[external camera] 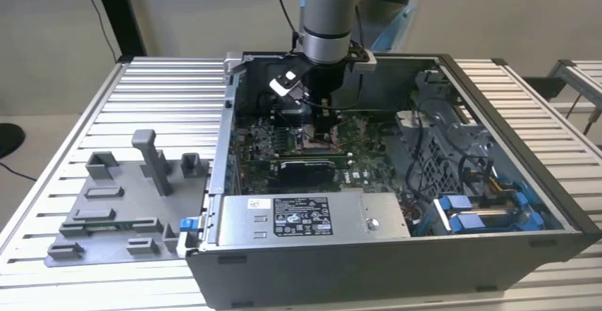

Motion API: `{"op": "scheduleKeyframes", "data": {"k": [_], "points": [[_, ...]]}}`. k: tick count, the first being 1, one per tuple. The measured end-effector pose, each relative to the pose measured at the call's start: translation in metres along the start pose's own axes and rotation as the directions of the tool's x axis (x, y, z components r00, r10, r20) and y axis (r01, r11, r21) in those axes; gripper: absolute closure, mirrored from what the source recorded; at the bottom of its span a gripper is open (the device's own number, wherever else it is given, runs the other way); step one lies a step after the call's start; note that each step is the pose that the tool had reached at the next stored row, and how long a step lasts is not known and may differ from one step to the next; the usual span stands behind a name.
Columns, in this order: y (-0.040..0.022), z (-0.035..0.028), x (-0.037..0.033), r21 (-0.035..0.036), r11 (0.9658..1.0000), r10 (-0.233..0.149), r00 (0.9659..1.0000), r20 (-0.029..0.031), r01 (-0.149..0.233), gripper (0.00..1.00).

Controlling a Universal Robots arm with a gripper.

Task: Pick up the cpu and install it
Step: 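Close the cpu cover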

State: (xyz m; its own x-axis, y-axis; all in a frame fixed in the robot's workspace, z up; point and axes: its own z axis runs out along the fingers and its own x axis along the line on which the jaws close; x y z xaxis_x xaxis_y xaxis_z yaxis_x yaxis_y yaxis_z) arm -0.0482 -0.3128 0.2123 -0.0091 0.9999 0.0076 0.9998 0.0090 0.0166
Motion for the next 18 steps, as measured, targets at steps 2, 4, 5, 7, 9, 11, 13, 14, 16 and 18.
{"op": "scheduleKeyframes", "data": {"k": [2,4,5,7,9,11,13,14,16,18], "points": [[0.0,0.0031,0.0,0.0,1.0,0.0,1.0,0.0,0.0,1.0],[-0.0001,0.004,0.0,0.0001,1.0,0.0,1.0,0.0006,0.0,1.0],[-0.0001,0.0041,0.0,0.0007,1.0,0.0,1.0,0.0019,0.0,1.0],[0.0,0.0042,0.0,0.0025,1.0,0.0,1.0,0.006,0.0,1.0],[-0.0001,0.0041,-0.0001,0.0032,1.0,0.0,1.0,0.0086,0.0,1.0],[0.0001,0.0042,-0.0002,0.0035,1.0,0.0,1.0,0.0097,0.0,1.0],[0.0003,0.0043,-0.0003,0.0036,1.0,0.0,1.0,0.01,0.0,1.0],[0.0004,0.0043,-0.0003,0.0037,1.0,0.0,0.9999,0.0103,0.0,1.0],[0.0006,0.0045,-0.0003,0.0036,1.0,0.0,0.9999,0.0116,0.0,1.0],[0.0006,0.0048,-0.0003,0.0037,1.0,0.0,0.9999,0.0129,0.0,1.0]]}}
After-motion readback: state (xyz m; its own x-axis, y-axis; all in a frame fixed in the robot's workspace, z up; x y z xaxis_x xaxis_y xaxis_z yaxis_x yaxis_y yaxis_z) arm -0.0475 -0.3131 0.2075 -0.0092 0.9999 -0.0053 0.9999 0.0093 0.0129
